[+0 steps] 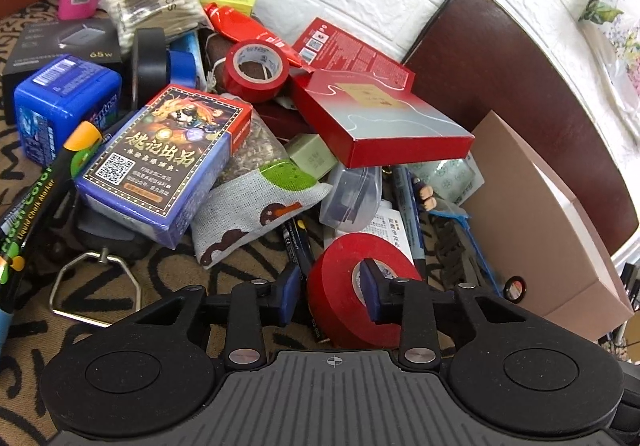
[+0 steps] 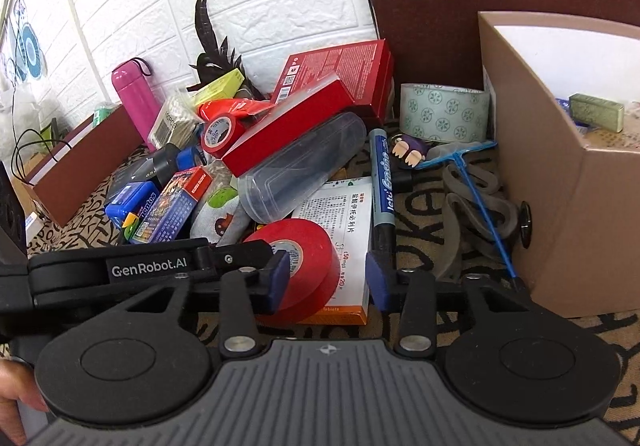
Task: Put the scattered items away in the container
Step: 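Close both grippers together around the red tape roll and lift it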
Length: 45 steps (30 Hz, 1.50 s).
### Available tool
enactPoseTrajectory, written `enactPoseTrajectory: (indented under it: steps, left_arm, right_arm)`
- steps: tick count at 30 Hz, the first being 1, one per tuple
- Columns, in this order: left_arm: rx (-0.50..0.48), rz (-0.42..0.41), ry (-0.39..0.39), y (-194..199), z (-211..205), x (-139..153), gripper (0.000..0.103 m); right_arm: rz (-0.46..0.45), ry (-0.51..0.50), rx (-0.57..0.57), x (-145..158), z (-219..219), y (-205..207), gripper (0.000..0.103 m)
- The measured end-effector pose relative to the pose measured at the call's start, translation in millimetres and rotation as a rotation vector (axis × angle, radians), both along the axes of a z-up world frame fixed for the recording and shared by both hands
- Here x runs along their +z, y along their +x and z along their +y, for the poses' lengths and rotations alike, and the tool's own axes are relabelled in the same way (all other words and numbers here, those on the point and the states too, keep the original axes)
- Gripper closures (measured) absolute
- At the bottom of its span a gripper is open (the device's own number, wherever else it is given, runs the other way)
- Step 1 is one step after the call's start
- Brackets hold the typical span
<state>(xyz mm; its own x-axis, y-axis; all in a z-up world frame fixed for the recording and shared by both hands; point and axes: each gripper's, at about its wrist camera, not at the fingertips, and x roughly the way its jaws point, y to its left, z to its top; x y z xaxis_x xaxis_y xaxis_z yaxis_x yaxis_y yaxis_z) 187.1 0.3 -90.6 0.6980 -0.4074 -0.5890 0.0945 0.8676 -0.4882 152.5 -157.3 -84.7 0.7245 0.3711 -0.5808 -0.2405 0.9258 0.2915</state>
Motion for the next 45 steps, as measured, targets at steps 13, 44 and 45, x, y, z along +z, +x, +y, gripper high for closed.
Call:
enactPoseTrajectory:
  steps: [13,44,45]
  left_arm:
    - [-0.026,0.044,0.021,-19.0,0.9,1.3,0.073]
    - [-0.194,0.124,0.115,-144.9,-46.0,0.4,0.048]
    - [-0.195,0.124,0.118,-144.9,-46.3,0.5,0.048]
  right_arm:
    - [0.054,0.075,0.072,-4.8,-1.9,-1.6,0.069]
    - [0.188,0.131,0.009,-15.4,-67.1,-144.4,0.068]
    - [0.188,0.136,0.009,-16.1,-67.6,-143.8,0.068]
